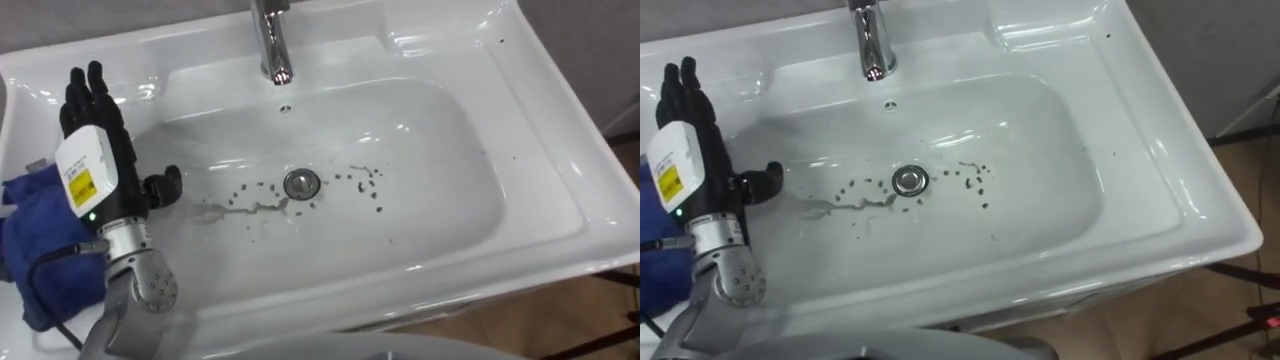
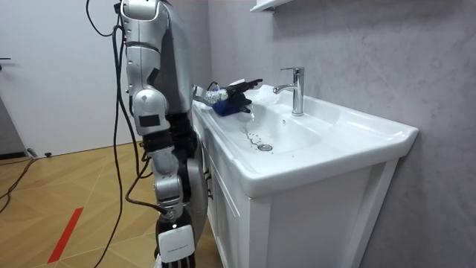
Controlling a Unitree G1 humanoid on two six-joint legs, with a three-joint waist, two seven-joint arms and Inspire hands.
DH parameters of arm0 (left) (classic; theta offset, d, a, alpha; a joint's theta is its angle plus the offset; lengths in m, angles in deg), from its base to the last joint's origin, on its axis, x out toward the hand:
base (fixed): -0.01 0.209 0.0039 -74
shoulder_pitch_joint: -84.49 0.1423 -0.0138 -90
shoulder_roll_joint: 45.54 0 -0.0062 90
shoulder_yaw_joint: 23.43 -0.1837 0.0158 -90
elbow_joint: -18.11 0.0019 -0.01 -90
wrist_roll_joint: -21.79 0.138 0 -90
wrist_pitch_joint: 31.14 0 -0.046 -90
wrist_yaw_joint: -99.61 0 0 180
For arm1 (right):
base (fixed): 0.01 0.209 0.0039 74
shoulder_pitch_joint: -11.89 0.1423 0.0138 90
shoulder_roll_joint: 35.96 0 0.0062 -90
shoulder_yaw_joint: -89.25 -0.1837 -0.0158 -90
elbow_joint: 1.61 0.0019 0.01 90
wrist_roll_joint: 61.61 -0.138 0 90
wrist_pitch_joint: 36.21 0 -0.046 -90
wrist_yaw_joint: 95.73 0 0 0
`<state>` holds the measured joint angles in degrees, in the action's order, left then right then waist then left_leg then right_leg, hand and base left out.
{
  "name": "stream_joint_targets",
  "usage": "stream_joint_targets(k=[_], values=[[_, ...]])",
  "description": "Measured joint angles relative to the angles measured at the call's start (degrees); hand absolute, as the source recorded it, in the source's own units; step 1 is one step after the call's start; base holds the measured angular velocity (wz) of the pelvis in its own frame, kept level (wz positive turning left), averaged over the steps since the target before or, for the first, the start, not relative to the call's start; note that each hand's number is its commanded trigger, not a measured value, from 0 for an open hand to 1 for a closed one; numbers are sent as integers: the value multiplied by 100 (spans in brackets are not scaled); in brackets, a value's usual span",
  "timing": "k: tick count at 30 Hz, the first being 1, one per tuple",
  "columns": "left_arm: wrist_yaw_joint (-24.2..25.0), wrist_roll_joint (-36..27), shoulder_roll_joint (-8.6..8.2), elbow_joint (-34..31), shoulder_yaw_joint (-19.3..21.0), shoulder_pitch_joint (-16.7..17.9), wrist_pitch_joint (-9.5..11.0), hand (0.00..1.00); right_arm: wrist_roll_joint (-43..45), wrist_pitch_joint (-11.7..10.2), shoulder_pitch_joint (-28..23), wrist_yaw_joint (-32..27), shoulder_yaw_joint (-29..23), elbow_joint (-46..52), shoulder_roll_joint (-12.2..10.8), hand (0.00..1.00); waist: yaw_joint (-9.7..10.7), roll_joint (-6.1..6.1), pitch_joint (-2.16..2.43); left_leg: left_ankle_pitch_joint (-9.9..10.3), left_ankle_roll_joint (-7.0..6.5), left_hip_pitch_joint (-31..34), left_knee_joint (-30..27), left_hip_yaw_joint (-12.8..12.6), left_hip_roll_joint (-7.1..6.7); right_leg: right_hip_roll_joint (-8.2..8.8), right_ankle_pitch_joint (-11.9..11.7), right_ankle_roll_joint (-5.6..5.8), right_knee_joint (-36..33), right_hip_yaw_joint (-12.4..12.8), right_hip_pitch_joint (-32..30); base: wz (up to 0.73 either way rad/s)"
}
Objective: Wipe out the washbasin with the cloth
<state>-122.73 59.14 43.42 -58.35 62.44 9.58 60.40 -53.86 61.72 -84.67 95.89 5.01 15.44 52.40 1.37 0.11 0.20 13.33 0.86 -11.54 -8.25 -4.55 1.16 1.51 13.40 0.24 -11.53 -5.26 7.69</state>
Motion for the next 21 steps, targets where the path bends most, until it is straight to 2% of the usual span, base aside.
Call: stream_joint_targets(k=[2, 7, 12, 21], values=[[0, 44, 0, 35, 2, 10, -144, 0, -7, 78, 18, 29, 94, 12, 0, 0, -41, 22, 8, 0, 0, 24, 0, 3, 0, 5, 0, 0, 0, -56, -6, 12], [-22, 219, -14, 52, 5, 32, -259, 0, 14, 90, 34, 1, 100, 12, 0, 0, -104, 124, 34, 0, 0, 6, 0, 42, 5, 10, 0, 0, 0, -136, 15, 6], [-121, 219, -37, 43, 25, 117, -285, 0, 70, 90, -25, -19, 98, 54, 1, 0, -161, 133, 32, 0, 0, 27, -9, 79, 8, 21, 0, 1, 2, -282, 35, 9], [-213, 291, -72, -14, 187, 158, -367, 0, 368, 161, -71, -21, 97, 156, 3, 0, -174, 128, 38, 0, 1, 113, -43, 318, 9, 23, 0, 0, 85, -467, 60, 11]])
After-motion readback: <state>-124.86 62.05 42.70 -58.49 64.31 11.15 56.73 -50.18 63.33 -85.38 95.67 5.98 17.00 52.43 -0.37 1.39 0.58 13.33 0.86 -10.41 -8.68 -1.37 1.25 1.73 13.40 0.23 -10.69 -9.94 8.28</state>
